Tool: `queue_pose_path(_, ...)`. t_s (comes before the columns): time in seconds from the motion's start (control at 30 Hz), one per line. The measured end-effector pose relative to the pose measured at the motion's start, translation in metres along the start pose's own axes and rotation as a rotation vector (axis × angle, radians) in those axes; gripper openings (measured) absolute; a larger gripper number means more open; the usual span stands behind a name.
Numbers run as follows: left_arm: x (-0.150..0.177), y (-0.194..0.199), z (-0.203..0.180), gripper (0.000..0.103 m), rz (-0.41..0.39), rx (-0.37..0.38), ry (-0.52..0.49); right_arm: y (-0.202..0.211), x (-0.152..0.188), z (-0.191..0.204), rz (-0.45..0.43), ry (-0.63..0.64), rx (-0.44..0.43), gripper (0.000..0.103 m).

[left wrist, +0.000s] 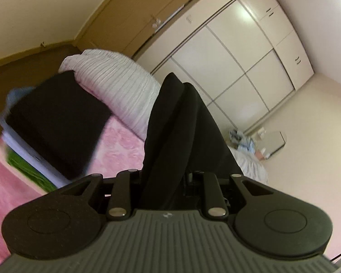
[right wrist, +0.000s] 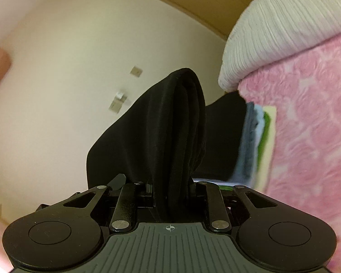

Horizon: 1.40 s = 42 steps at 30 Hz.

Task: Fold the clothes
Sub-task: 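Lift the folded trousers with both grippers and carry them toward the clothes stack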

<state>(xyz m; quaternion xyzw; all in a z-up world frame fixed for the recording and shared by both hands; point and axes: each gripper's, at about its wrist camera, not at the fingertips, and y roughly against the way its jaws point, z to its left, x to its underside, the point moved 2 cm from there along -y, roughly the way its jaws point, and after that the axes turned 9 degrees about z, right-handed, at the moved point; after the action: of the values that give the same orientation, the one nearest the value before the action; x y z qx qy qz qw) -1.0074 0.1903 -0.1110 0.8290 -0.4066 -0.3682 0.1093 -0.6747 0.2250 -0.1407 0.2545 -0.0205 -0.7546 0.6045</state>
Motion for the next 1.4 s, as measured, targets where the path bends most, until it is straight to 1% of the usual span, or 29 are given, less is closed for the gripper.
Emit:
queue_pose_path(0.1,-0.042,0.011,0.038,0.019,0.060,0.011,-0.019,-0.053,-0.001,0.009,-0.040,-0.058,0.019,0.021)
queue_pose_path(0.2,-0.078,0.012,0.066,0.019,0.099,0.023,-0.040,-0.085,-0.012,0.018,-0.066,-0.108,0.032,0.021)
queue_pose_path(0.27,-0.098,0.011,0.082,0.019,0.117,0.039,-0.032,-0.097,-0.024,0.022,-0.085,-0.136,0.037,0.021)
queue_pose_path(0.37,-0.119,0.003,0.105,0.019,0.140,0.058,-0.013,-0.115,-0.039,0.028,-0.100,-0.165,0.054,0.021)
queue_pose_path(0.43,-0.135,-0.008,0.121,0.019,0.164,0.064,-0.001,-0.128,-0.047,0.027,-0.109,-0.182,0.066,0.021)
queue_pose_path(0.6,-0.167,-0.030,0.145,0.019,0.210,0.062,0.005,-0.154,-0.063,0.015,-0.112,-0.257,0.080,0.021)
queue_pose_path(0.83,-0.196,-0.066,0.166,0.019,0.237,0.080,0.046,-0.180,-0.101,-0.002,-0.099,-0.298,0.095,0.021)
queue_pose_path(1.1,-0.216,-0.108,0.189,0.019,0.294,0.043,0.095,-0.210,-0.140,-0.038,-0.007,-0.367,0.155,0.021)
queue_pose_path(1.17,-0.219,-0.119,0.198,0.020,0.307,0.029,0.107,-0.218,-0.145,-0.045,0.022,-0.369,0.174,0.022)
queue_pose_path(1.23,-0.220,-0.134,0.213,0.022,0.325,0.011,0.125,-0.226,-0.151,-0.055,0.046,-0.349,0.197,0.023)
queue_pose_path(1.27,-0.220,-0.143,0.222,0.023,0.337,-0.001,0.136,-0.233,-0.155,-0.064,0.051,-0.328,0.231,0.027)
queue_pose_path(1.33,-0.218,-0.160,0.245,0.025,0.350,-0.060,0.174,-0.245,-0.161,-0.081,0.041,-0.284,0.347,0.032)
queue_pose_path(1.4,-0.217,-0.166,0.257,0.028,0.351,-0.036,0.207,-0.249,-0.158,-0.095,0.024,-0.298,0.402,0.036)
